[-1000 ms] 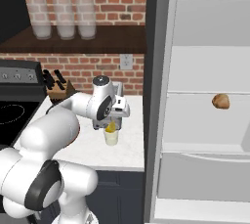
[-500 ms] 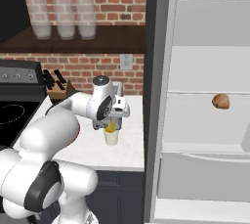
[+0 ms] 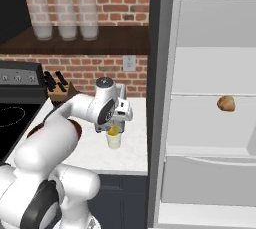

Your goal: Grab a lemon wedge from the fridge and one ice cube from the ice bowl, and put them in the glass of lemonade.

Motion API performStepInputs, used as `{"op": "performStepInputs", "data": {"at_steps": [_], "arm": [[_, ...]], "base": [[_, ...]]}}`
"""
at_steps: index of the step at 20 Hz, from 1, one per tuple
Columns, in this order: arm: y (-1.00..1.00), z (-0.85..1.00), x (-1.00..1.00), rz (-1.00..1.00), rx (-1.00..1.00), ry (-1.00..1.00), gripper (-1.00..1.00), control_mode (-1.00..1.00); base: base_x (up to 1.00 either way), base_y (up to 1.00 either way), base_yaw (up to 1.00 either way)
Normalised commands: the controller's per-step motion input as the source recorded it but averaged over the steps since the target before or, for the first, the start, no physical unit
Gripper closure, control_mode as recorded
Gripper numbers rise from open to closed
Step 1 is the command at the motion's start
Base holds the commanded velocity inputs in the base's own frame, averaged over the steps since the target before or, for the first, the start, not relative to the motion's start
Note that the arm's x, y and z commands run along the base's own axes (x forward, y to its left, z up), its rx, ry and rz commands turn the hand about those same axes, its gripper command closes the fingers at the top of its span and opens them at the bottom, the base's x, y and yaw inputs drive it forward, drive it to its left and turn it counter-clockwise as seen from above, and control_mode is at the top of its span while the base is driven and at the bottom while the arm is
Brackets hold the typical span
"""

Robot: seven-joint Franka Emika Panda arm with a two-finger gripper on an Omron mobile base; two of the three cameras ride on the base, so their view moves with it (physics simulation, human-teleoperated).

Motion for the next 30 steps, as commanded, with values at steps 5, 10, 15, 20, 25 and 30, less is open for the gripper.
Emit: {"op": "performStepInputs", "data": {"at_steps": [5, 10, 15, 20, 25, 30], "arm": [[0.19, 0.02, -0.39, 0.13, 0.0, -0.07, -1.0, -1.0], [0.26, 0.03, -0.3, 0.13, 0.0, -0.02, -1.0, -1.0], [0.64, 0.02, -0.27, 0.1, 0.0, 0.0, -1.0, -1.0], [0.99, 0.0, -0.22, 0.09, 0.0, 0.0, -1.0, -1.0], [1.0, 0.0, -0.01, 0.12, -0.01, 0.0, -1.0, -1.0], [0.99, 0.0, 0.0, 0.08, -0.13, 0.02, -1.0, -1.0]], "base": [[0.0, 0.0, 0.0], [0.0, 0.0, 0.0], [0.0, 0.0, 0.0], [0.0, 0.0, 0.0], [0.0, 0.0, 0.0], [0.0, 0.0, 0.0]]}}
